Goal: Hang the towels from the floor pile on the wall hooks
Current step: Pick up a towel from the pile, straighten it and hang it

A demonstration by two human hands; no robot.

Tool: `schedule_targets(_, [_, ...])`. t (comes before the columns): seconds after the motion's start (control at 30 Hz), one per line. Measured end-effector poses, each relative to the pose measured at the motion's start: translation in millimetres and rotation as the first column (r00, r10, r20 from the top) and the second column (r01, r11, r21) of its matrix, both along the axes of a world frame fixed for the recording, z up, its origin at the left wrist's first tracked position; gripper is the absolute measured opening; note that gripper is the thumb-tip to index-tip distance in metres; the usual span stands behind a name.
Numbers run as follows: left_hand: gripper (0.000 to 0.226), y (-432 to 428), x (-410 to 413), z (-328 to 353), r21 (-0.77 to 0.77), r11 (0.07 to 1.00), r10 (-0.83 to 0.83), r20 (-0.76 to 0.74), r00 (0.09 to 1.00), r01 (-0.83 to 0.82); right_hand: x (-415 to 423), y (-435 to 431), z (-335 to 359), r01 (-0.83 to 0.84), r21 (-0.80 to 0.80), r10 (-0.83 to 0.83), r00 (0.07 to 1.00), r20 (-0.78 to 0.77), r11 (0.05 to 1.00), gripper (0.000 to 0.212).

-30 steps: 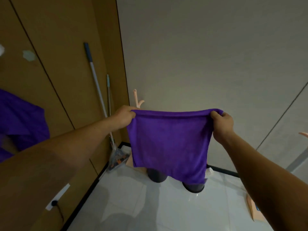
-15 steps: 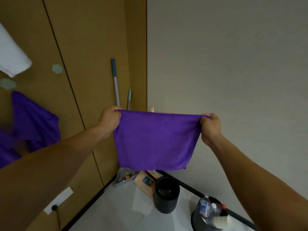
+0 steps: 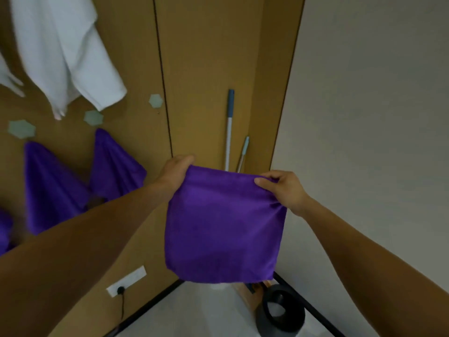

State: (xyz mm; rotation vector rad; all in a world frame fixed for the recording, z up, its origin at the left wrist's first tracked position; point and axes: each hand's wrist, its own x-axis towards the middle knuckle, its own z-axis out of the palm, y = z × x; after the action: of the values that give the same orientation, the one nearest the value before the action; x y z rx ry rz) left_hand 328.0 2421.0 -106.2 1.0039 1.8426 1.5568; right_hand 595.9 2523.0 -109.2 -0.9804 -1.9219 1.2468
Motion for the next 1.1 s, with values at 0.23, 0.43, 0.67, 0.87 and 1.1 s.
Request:
schedule_targets(0.23, [0.040,-7.2,-75.8,3.7,-0.211,0.960,-0.224,-0.193,0.955,0.182,-119.9,23.9,-1.7,0.017,0.104,-0.022,0.999,0.047,0.994,0.011])
schedule_targets(0.43, [0.016,0.8,-121.8,5.0,-0.034,0.994,-0.108,-0.251,0.962,0.102,-200.1,37.6,2.6,-0.001,0.073,0.005,0.999,-0.048,0.997,0.009])
schedule_targets(0.67, [0.025,47.2,-160.7,-6.2,0.041,0.983,0.167,-0.621,0.766,-0.181,-263.6,84.3,13.9,-0.320,-0.063,0.312,0.944,-0.113,0.945,0.020])
schedule_targets(0.87, [0.030,85.1,-184.3,12.2,0.153,0.911,0.364,-0.736,0.570,-0.383,-327.2,142.4,24.9,-0.297,0.153,0.322,0.931,-0.175,0.943,0.013])
schedule_targets(1.1, [0.033,120.3,-213.4,46.7,0.232,0.833,0.444,-0.822,0.357,-0.502,-390.2,185.0,49.6,-0.216,0.472,0.326,0.931,-0.165,0.855,0.018])
